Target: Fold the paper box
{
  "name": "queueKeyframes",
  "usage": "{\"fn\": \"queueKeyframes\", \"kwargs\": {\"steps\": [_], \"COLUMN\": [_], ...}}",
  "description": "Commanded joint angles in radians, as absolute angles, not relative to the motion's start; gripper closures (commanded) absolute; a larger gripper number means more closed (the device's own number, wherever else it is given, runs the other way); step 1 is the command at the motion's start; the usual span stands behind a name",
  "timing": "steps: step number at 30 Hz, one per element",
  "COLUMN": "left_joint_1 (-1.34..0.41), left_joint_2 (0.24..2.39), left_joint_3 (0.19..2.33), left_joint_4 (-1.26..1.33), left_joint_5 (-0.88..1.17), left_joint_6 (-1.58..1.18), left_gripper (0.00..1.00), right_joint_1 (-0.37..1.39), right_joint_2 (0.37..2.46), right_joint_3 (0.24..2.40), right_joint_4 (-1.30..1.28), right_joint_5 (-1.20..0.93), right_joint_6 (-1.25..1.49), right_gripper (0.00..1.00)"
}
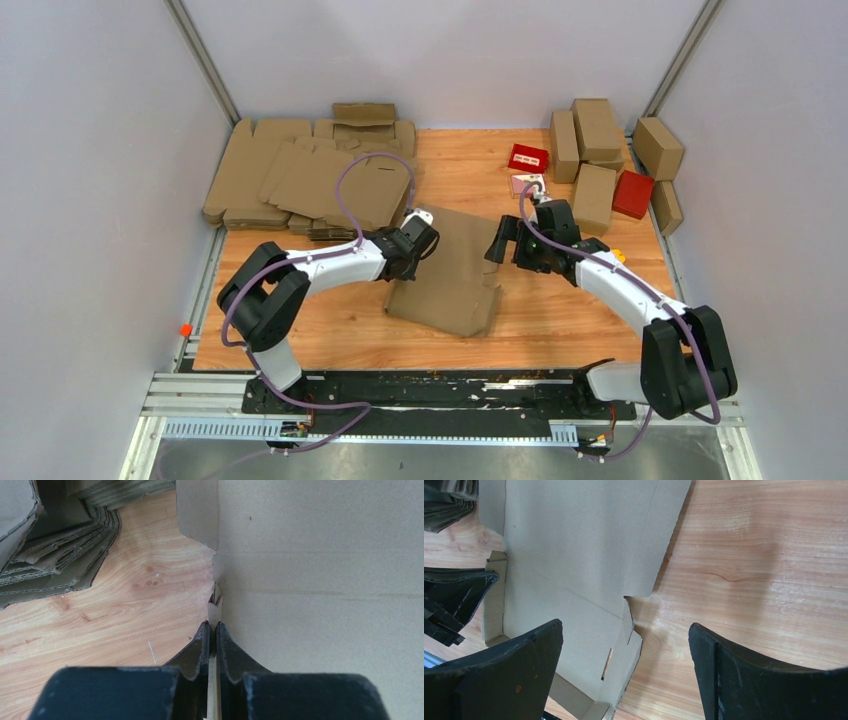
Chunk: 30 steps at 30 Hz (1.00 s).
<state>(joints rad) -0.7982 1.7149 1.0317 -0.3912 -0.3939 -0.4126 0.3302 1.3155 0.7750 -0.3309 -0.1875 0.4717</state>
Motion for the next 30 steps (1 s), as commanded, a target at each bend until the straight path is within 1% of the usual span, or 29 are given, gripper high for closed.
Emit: {"fn": "queueKeyframes", "kwargs": {"steps": [1,2,5,11,13,17,19,22,23,30], "left_joint_1": [-0.799,-0.800,-0.799,-0.799,-0.799,-0.800,-0.799,-0.800,-0.799,-0.801], "left_joint_2": [1.754,1.751,1.749,1.759,1.757,1.754,1.760,1.774,1.776,1.753], "left_joint_3": [1.039,1.035,1.034,1.040,1.043,1.043,1.042,1.045,1.046,1.033], "left_joint_4": [-0.417,-0.413,-0.408,-0.413,-0.417,-0.413,-0.410,-0.414,-0.420,-0.423], "left_joint_5": [-0.429,-0.426,-0.413,-0.420,-0.428,-0.421,-0.419,-0.420,-0.424,-0.407], "left_joint_6": [-0.413,-0.412,-0.404,-0.400,-0.399,-0.400,-0.400,-0.397,-0.398,-0.412], "left_gripper": [1.00,1.00,0.84,0.67,0.66,0.69,0.74,0.96,1.00,1.00], "right_joint_1": [0.327,0.327,0.327,0.327,0.327,0.327,0.328,0.327,0.327,0.327], "right_joint_2": [1.276,1.274,1.272,1.263,1.261,1.261,1.256,1.242,1.235,1.216], "right_joint_3": [0.764,0.763,0.763,0.761,0.756,0.744,0.735,0.724,0.721,0.690], "right_joint_4": [-0.295,-0.296,-0.298,-0.298,-0.299,-0.296,-0.293,-0.295,-0.296,-0.263], "right_joint_5": [-0.173,-0.172,-0.172,-0.161,-0.156,-0.164,-0.168,-0.167,-0.168,-0.175], "right_joint_6": [0.454,0.453,0.454,0.451,0.452,0.456,0.457,0.458,0.457,0.444], "right_gripper": [0.04,0.04,0.04,0.04,0.04,0.04,0.04,0.04,0.04,0.02]}}
